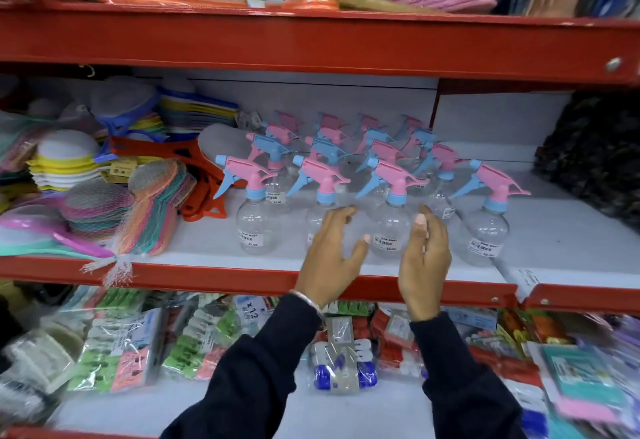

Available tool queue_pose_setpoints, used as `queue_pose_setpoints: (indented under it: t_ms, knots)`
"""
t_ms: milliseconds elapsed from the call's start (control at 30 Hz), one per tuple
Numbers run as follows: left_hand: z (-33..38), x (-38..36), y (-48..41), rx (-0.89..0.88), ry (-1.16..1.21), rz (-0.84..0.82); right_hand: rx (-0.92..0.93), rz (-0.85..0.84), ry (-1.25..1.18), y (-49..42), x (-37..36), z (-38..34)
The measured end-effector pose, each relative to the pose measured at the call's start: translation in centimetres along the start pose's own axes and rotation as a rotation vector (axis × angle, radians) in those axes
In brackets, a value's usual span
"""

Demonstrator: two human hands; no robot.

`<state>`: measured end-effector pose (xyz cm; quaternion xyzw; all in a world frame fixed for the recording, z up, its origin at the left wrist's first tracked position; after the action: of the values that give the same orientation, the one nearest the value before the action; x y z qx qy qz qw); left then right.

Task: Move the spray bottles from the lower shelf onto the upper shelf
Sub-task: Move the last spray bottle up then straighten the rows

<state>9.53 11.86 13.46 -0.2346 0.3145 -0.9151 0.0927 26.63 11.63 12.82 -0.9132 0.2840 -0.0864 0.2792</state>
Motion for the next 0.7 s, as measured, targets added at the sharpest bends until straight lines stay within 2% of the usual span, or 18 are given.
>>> queue_pose_setpoints:
  t_ms: [100, 200, 400, 467, 533, 633, 700]
  knots:
    - [-0.9, -4.7, -1.0, 0.133, -0.027, -0.236, -0.142, -0.183, 0.04, -1.6, -0.9, 2.1]
    - [-1.6, -7.0, -1.7, 0.2, -0.061, -0.379, -0.169, -0.291, 0.095, -2.1, -1.3, 2.7]
    - [-3.5, -7.6, -1.0, 0.298, -0.059, -0.414, -0.143, -0.335, 0.132, -2.3, -0.8, 2.8]
    - [-3.3, -7.6, -0.8, 0.3, -0.07, -0.393, -0.148, -0.34, 0.125, -2.3, -0.5, 2.9]
    - [-2.0, -7.0, -0.8, 0.249, -0.094, -0.26, -0.129, -0.295, 0.075, -2.3, 0.5, 2.7]
    - [2.4, -5.5, -0.2, 0.039, -0.019, 0.058, -0.064, -0.09, -0.04, -2.5, 4.0, 2.5]
    - [4.7, -7.0, 0.4, -0.056, 0.034, 0.063, -0.005, 0.066, -0.035, -2.9, 7.1, 2.5]
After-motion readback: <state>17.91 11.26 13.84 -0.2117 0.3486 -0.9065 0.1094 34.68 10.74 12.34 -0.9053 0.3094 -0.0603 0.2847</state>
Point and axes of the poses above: each hand's wrist, its own y-axis away from the middle knuckle, its own x-axis out of the back of the hand, z = x × y, the point moved 10 cm from there along -y, towards the middle knuckle, and after that the axes turned 4 degrees about z, right-handed, at the moved point
